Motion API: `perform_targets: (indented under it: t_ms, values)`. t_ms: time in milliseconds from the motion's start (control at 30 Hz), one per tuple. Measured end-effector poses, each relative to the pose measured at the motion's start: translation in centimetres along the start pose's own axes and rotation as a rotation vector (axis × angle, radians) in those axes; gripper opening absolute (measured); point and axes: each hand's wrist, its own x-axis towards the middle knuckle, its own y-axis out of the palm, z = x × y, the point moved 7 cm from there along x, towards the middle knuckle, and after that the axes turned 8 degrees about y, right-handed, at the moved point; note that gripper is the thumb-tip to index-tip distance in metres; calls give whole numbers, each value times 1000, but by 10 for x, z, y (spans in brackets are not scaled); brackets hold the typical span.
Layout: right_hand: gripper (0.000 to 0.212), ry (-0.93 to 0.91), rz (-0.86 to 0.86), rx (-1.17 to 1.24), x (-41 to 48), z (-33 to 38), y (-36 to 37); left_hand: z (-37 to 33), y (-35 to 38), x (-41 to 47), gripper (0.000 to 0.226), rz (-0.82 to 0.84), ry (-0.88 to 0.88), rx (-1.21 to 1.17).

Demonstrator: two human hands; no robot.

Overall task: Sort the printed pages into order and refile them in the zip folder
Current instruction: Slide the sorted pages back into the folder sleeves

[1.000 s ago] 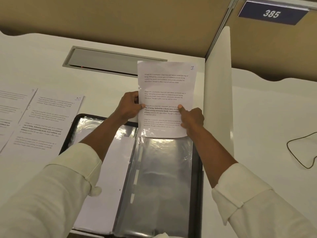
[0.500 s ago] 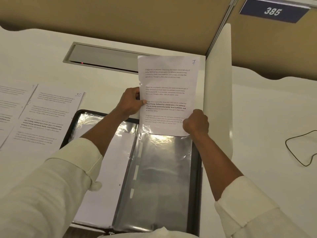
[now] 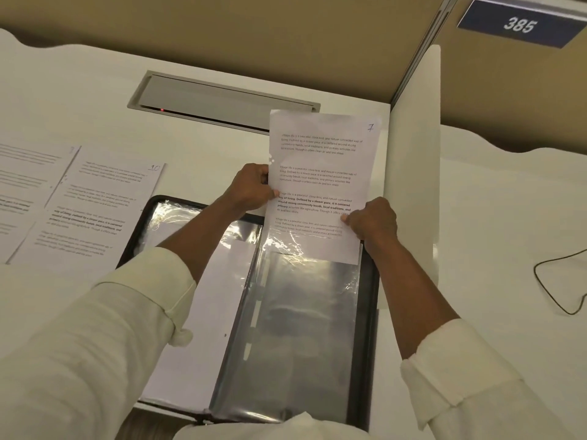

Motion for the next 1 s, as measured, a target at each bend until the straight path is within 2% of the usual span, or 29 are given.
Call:
perform_targets:
  t_ms: [133, 233, 300, 433, 533, 667, 767, 1000]
  values:
    - [44, -3, -77, 140, 1, -3, 4, 11, 6, -5, 40, 92, -150, 59]
    - [35, -12, -134, 181, -8, -6, 5, 14, 10, -6, 37, 143, -187, 84]
    - [31, -18, -153, 155, -11, -10, 6, 11, 7, -6, 36, 107, -204, 106]
    - [25, 18, -164, 102, -11, -20, 10, 6, -5, -3, 34, -66, -216, 87]
    - [7, 15, -146, 129, -9, -18, 12, 10, -4, -2, 31, -31, -226, 141]
    - [46, 57, -150, 172, 2, -16, 20, 10, 4, -5, 32, 150, -204, 299]
    - [43, 61, -167, 210, -2, -11, 20, 5, 7, -7, 35, 203, -206, 337]
    - [38, 35, -144, 135, 0, -9, 18, 3, -3, -3, 40, -66, -260, 68]
